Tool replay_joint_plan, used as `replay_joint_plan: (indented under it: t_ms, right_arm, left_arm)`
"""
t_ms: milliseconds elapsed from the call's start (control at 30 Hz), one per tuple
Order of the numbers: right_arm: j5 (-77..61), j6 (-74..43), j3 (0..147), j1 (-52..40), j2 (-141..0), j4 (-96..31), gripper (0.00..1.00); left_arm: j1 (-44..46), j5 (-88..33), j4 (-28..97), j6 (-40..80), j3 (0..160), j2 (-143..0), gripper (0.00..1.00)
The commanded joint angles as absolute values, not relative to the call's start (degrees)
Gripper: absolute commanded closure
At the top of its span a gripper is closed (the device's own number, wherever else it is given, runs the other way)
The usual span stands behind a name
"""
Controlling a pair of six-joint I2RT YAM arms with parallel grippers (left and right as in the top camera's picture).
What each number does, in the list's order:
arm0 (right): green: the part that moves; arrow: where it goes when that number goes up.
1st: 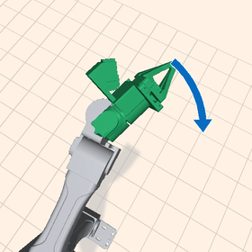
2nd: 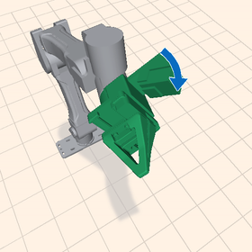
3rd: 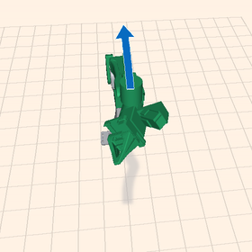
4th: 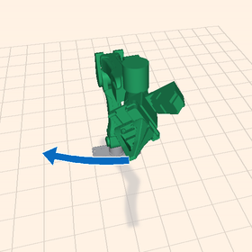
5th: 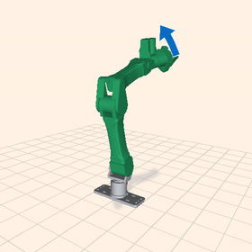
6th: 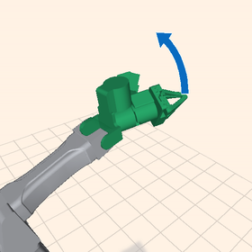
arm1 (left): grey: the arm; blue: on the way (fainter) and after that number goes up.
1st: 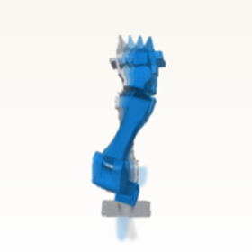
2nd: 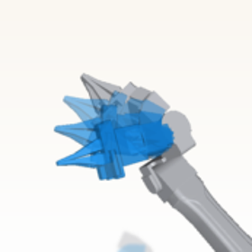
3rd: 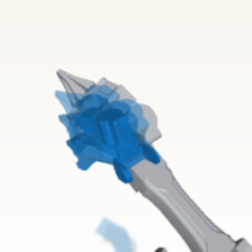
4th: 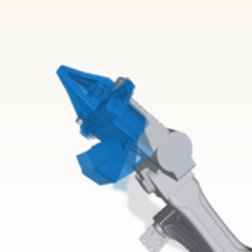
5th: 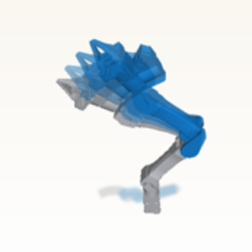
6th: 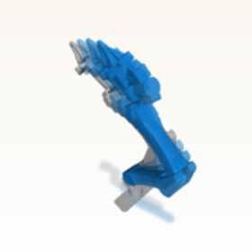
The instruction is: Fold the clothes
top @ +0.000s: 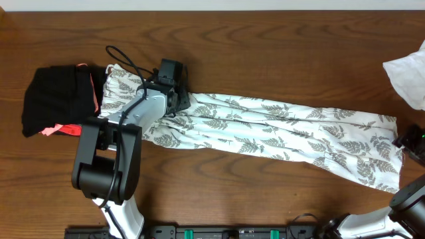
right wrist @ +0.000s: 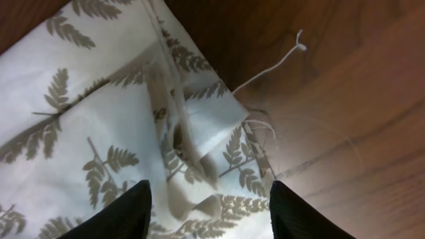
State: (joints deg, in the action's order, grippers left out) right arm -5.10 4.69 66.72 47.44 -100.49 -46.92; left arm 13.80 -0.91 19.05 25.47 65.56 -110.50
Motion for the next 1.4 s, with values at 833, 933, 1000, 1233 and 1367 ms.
replay_joint_plan:
  t_ms: [833,933,1000,1233,1367]
  right_arm:
    - [-13.7,9.9,62.4,50.4,-110.5,-40.4,0.38]
    - [-17.5,9.9,62.3,50.2,-113.0,-40.0,0.38]
    - [-19.2,9.9,62.3,50.2,-114.7,-40.1,0.38]
    - [-26.4,9.9,62.3,50.2,-118.1,-39.4,0.42]
    - [-29.1,10.0,62.3,50.1,-118.1,-39.0,0.42]
  left_arm:
    - [13.1,-0.9,20.1,25.8,64.7,-113.2,0.61]
    - [13.1,-0.9,20.1,25.8,64.7,-113.2,0.61]
    - [13.1,-0.9,20.1,25.8,64.7,-113.2,0.61]
    - [13.1,-0.9,20.3,25.8,64.7,-113.2,0.61]
    - [13.1,-0.9,20.3,25.8,64.7,-113.2,0.61]
